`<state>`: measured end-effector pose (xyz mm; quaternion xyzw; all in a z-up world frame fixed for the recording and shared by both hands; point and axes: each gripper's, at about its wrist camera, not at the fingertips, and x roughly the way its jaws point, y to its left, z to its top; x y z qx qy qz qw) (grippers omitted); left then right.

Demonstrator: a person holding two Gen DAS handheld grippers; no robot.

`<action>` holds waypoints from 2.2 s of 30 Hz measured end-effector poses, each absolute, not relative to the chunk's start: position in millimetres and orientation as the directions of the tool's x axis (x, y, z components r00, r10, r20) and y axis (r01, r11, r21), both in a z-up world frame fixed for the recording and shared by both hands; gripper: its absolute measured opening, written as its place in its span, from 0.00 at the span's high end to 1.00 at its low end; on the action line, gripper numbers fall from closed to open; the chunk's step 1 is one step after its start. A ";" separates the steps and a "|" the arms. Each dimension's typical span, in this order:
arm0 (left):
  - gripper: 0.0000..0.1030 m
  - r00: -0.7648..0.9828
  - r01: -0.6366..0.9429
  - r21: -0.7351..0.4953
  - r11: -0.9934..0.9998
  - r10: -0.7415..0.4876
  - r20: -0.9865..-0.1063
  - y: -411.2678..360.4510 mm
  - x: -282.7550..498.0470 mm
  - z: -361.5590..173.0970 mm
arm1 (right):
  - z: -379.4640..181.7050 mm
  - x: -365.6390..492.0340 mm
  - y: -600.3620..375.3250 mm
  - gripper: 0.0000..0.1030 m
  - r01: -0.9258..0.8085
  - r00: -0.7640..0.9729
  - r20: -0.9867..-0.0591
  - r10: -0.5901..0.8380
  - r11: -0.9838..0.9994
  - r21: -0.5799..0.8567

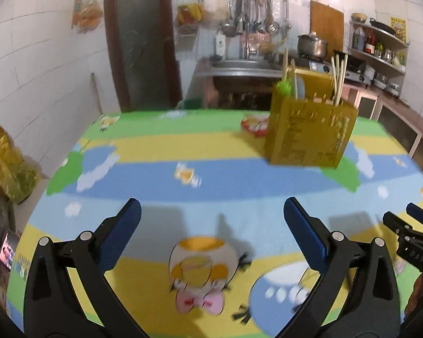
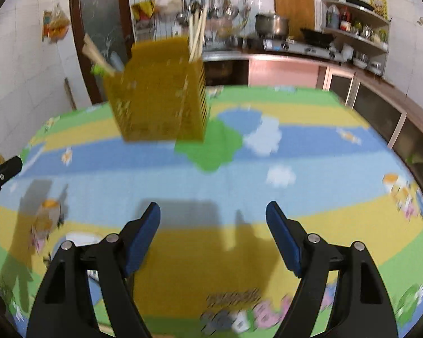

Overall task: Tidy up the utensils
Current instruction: 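Move the right tool down to the dark wooden spoon on the table, then close the right gripper on the wooden spoon handle while the left tool reaches the loose chopstick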

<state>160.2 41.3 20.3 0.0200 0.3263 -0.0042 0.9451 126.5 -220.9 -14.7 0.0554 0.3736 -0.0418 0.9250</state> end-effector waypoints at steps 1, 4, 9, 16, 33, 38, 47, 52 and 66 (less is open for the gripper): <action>0.05 0.784 0.017 0.039 0.999 0.011 -0.620 42.7 157.0 16.5 | -18.6 124.1 -215.7 0.26 0.117 0.711 -0.702 -0.035 0.991 0.070; 0.05 0.764 0.005 0.034 0.999 0.018 -0.644 49.5 147.6 2.4 | -30.7 118.1 -198.1 0.26 0.098 0.688 -0.726 -0.027 0.994 0.056; 0.05 0.746 0.001 0.038 0.999 0.025 -0.665 56.2 134.9 -13.7 | -40.9 114.1 -167.6 0.26 0.044 0.664 -0.748 -0.003 0.998 0.035; 0.05 0.724 -0.017 0.018 1.000 0.024 -0.689 65.5 129.3 -23.6 | -45.5 122.5 -152.6 0.29 0.033 0.635 -0.772 -0.005 0.999 0.020; 0.05 0.694 0.050 0.003 0.999 -0.032 -0.719 41.3 127.4 -26.7 | -41.9 139.3 -157.8 0.65 0.008 0.625 -0.780 0.022 0.999 0.034; 0.05 0.673 0.095 -0.014 0.995 -0.074 -0.736 29.1 128.1 -28.5 | -36.4 153.2 -208.7 0.65 0.088 0.632 -0.775 -0.011 0.994 0.058; 0.05 0.648 0.251 -0.012 0.968 -0.177 -0.741 -4.0 117.4 -29.2 | -38.2 123.8 -293.7 0.65 0.224 0.613 -0.783 -0.103 0.973 0.048; 0.05 0.585 0.401 -0.033 0.915 -0.283 -0.760 -31.1 98.3 -40.5 | -42.9 90.8 -305.0 0.65 0.239 0.608 -0.785 -0.118 0.970 0.039; 0.30 0.536 0.462 0.042 0.886 -0.241 -0.809 -67.5 93.7 -64.5 | -50.8 65.9 -299.9 0.65 0.215 0.622 -0.779 -0.076 0.974 0.077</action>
